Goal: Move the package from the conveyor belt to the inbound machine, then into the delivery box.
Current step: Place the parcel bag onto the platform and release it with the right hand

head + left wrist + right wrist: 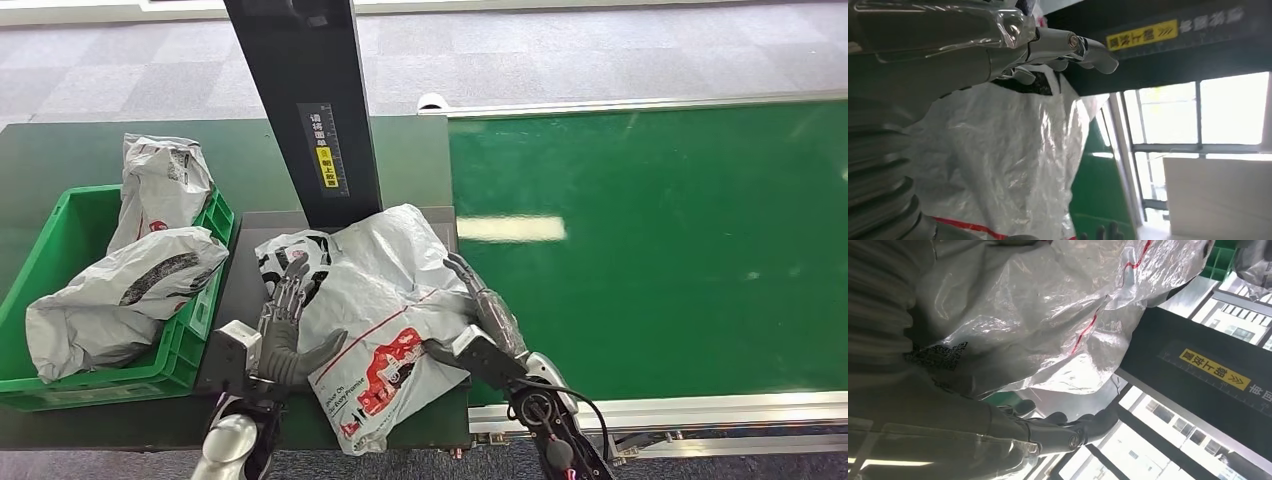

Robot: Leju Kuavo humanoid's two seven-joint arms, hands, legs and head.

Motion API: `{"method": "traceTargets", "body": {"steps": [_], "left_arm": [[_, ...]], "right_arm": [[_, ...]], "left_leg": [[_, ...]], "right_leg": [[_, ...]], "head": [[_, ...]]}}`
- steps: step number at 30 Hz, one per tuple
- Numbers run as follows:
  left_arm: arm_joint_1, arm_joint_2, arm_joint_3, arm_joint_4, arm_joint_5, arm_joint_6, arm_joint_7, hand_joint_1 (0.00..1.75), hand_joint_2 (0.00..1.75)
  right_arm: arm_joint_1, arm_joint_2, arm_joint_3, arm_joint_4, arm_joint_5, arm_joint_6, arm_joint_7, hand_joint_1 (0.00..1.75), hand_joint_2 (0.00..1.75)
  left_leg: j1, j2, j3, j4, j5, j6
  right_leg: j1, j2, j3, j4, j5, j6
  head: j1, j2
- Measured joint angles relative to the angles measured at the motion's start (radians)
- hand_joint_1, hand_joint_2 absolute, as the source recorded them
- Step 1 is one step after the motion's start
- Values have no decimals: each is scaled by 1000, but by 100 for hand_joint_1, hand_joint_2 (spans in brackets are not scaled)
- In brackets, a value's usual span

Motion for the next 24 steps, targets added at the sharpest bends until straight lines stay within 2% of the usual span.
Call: {"method": "traceTargets", "body": {"steps": [2, 6, 8, 15, 19, 21, 24], "left_arm": [[-6, 5, -16, 25, -94, 14, 43, 0, 175], [-25, 17, -67, 88, -363, 125, 133, 0, 175], [-38, 21, -88, 115, -439, 162, 165, 0, 175], [-68, 26, -121, 173, -538, 181, 190, 0, 175], [-84, 22, -123, 193, -567, 156, 189, 16, 175], [-90, 20, -122, 200, -566, 142, 185, 16, 175], [-94, 17, -121, 207, -559, 136, 179, 132, 175]], "right_arm": [[5, 0, -12, 2, -13, 22, -3, 0, 175], [26, 1, -34, 1, -20, 39, -8, 0, 175], [39, 1, -43, -4, -20, 43, -8, 0, 175], [64, 3, -69, -27, -19, 61, -2, 0, 175], [66, 8, -83, -29, -14, 71, 1, 0, 175], [66, 10, -89, -29, -12, 73, 1, 0, 175], [66, 12, -94, -29, -11, 74, 1, 0, 175]], "left_leg": [[0, 0, 0, 0, 0, 0], [0, 0, 0, 0, 0, 0], [0, 0, 0, 0, 0, 0], [0, 0, 0, 0, 0, 0], [0, 0, 0, 0, 0, 0], [0, 0, 1, 0, 0, 0], [0, 0, 1, 0, 0, 0]], "right_leg": [[0, 0, 0, 0, 0, 0], [0, 0, 0, 0, 0, 0], [0, 0, 0, 0, 0, 0], [0, 0, 0, 0, 0, 0], [0, 0, 1, 0, 0, 0], [0, 0, 2, 0, 0, 0], [0, 0, 2, 0, 0, 0]], "head": [[0, 0], [0, 0], [0, 0], [0, 0], [0, 0], [0, 0], [0, 0]]}}
